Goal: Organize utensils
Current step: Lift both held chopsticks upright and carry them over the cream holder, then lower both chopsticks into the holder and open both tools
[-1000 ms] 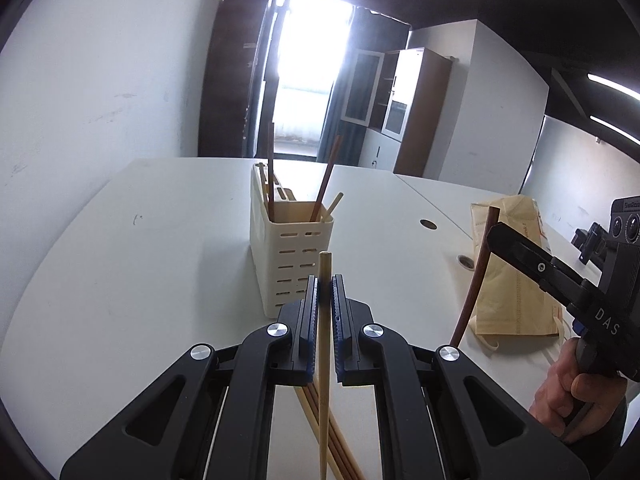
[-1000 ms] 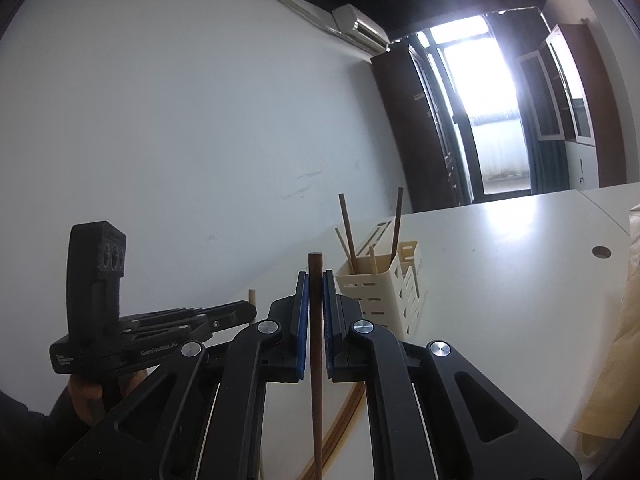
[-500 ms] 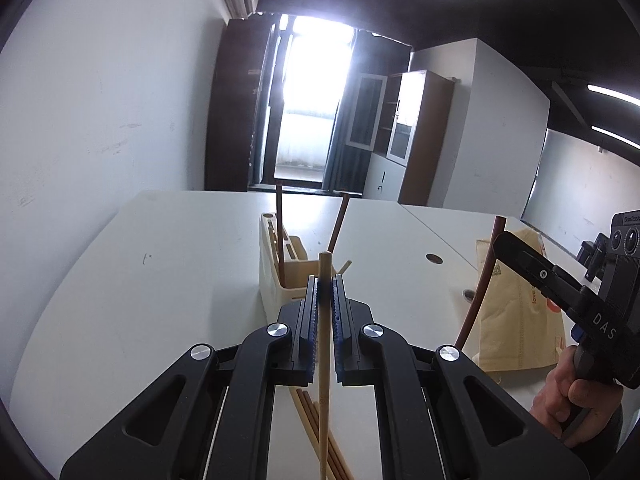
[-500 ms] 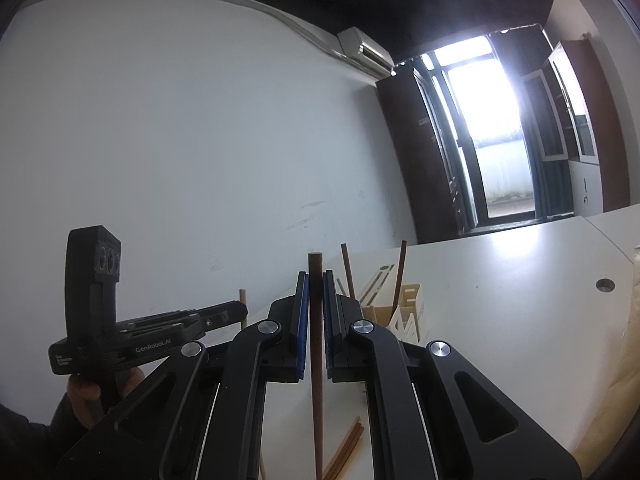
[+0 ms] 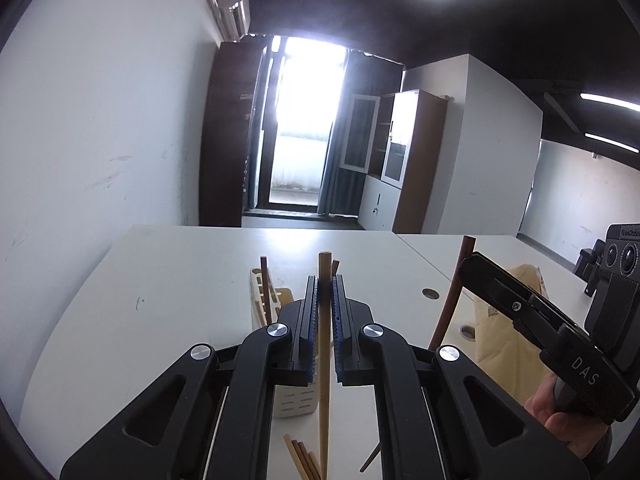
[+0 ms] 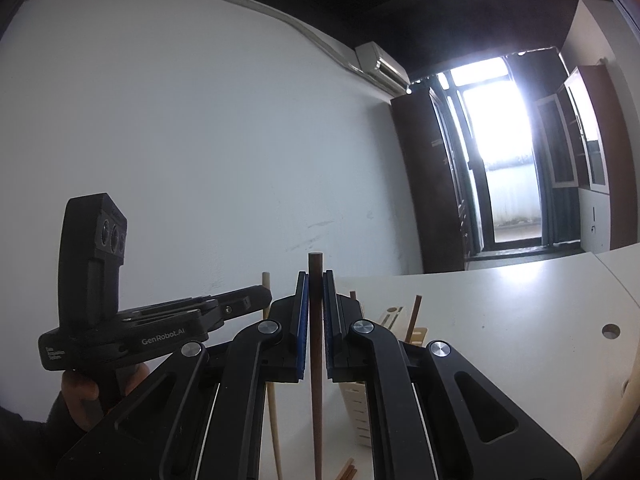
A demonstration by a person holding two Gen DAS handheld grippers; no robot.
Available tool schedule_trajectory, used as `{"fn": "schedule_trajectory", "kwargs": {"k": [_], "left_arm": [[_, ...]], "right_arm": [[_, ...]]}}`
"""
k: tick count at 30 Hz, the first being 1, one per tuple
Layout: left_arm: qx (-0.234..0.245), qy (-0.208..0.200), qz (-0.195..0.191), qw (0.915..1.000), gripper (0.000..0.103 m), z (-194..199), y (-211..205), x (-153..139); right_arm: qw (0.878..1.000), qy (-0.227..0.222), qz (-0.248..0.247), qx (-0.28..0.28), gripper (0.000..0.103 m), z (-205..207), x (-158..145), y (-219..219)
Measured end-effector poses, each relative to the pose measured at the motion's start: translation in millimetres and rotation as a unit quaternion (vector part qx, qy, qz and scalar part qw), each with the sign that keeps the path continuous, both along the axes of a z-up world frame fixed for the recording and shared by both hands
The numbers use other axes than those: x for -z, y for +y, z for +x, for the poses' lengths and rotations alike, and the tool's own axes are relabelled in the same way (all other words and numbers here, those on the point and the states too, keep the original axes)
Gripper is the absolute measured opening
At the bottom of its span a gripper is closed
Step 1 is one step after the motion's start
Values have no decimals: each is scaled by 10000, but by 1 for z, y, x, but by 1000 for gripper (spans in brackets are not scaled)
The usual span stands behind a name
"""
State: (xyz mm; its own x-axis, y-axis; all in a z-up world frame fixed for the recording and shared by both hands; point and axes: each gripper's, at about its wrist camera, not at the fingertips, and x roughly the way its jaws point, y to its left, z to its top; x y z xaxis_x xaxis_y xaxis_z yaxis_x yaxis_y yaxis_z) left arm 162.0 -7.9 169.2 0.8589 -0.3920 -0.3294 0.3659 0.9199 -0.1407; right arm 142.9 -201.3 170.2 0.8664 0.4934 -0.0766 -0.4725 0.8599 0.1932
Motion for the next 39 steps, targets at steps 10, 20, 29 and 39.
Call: {"fn": "schedule_trajectory", "kwargs": {"k": [10, 20, 29, 39], "left_arm": [[-67, -357, -8, 9993, 6, 20, -12, -30], [-133, -597, -61, 9981, 6, 47, -20, -43], [-290, -926, -37, 9953, 6, 64, -25, -50], [-517, -910, 0, 9945, 6, 88, -29, -29]], "right_arm": [[9993, -374, -46, -10, 8, 17, -24, 2], [9979, -645, -49, 0, 8, 34, -34, -1], [9959, -899, 68, 68, 8, 37, -28, -5], [9970, -706, -8, 317, 8, 64, -11, -9]]}}
